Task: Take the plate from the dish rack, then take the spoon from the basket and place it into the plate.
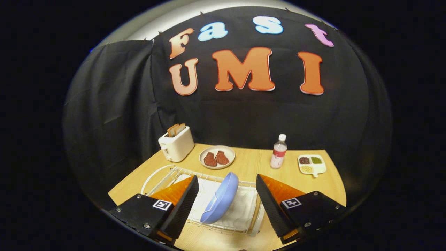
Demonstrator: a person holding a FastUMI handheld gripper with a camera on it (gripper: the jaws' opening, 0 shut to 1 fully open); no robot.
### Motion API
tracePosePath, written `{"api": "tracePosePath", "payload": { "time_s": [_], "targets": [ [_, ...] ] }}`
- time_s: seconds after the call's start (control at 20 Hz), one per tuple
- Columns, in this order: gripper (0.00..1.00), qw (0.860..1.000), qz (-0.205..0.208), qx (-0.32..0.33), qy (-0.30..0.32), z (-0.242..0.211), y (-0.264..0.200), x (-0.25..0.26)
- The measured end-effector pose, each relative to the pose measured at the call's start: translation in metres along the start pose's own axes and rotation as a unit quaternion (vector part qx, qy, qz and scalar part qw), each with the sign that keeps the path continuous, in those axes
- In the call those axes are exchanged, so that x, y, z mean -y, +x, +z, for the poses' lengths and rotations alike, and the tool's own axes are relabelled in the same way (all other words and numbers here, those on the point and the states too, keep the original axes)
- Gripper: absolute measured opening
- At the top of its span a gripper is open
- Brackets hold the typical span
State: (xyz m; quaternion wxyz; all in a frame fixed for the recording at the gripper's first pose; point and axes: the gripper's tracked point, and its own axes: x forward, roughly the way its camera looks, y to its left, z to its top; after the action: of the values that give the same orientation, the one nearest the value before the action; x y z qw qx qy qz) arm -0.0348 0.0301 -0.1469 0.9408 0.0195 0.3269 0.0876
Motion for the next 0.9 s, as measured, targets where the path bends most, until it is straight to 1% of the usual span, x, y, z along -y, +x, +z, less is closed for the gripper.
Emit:
{"api": "tracePosePath", "payload": {
  "time_s": [0.2, 0.25, 0.4, 0.55, 0.6, 0.75, 0.8, 0.85, 0.9],
  "targets": [
    [0.97, 0.995, 0.001, -0.087, 0.038, -0.031, 0.031, 0.0],
    [0.97, 0.993, 0.006, -0.11, 0.049, -0.038, 0.038, -0.003],
    [0.93, 0.981, 0.0, -0.17, 0.089, -0.057, 0.06, -0.004],
    [0.89, 0.974, -0.014, -0.208, 0.094, -0.069, 0.078, 0.0],
    [0.86, 0.971, -0.017, -0.219, 0.098, -0.074, 0.084, -0.001],
    [0.78, 0.954, -0.019, -0.269, 0.13, -0.089, 0.096, -0.006],
    [0.71, 0.948, -0.019, -0.285, 0.143, -0.095, 0.098, -0.008],
    [0.68, 0.941, -0.024, -0.3, 0.154, -0.1, 0.099, -0.008],
    [0.62, 0.937, -0.028, -0.31, 0.161, -0.104, 0.101, -0.007]
  ]
}}
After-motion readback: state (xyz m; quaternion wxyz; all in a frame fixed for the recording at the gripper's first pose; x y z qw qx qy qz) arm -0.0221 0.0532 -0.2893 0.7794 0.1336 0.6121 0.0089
